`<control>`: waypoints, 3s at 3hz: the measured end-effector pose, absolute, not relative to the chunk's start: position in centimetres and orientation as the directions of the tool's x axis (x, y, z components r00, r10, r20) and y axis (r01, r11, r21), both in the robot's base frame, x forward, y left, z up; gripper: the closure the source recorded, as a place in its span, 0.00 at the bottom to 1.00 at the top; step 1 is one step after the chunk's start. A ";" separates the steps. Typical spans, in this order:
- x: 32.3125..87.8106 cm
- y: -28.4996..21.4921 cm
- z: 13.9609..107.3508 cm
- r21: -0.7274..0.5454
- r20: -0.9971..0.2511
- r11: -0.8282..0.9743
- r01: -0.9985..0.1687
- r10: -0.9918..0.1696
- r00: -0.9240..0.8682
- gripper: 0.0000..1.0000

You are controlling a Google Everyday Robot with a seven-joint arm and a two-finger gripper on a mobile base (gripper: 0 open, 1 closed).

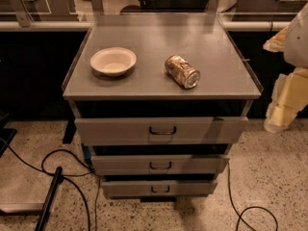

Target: Open top drawer

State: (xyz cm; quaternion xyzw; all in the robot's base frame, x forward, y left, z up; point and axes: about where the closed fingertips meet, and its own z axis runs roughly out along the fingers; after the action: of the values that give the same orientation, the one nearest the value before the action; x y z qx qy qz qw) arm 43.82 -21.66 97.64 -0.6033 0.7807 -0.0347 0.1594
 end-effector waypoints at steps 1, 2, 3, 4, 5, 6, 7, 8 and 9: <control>43.8 -21.7 97.6 -0.246 -0.207 0.270 -0.931 -0.953 -0.221 0.00; 43.3 -19.9 95.3 -0.224 -0.219 0.259 -0.940 -0.953 -0.211 0.00; 42.5 -15.6 90.1 -0.176 -0.239 0.219 -0.960 -0.955 -0.174 0.00; 42.3 -12.1 85.7 -0.132 -0.251 0.183 -0.974 -0.957 -0.146 0.00; 42.3 -12.1 85.7 -0.132 -0.251 0.183 -0.974 -0.957 -0.146 0.00; 42.4 -10.3 83.6 -0.129 -0.261 0.190 -0.973 -0.953 -0.152 0.00; 43.7 -8.1 80.4 -0.122 -0.270 0.211 -0.970 -0.947 -0.172 0.00; 46.4 -6.1 75.6 -0.094 -0.266 0.230 -0.969 -0.943 -0.198 0.00; 46.4 -6.1 75.4 -0.090 -0.266 0.231 -0.969 -0.943 -0.200 0.00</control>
Offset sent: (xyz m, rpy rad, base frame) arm -0.0204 0.0664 -0.0957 0.0702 0.0974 0.0629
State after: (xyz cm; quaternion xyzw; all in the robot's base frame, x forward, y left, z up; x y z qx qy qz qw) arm 46.45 -6.06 75.38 -0.6183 0.7731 0.0483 0.1332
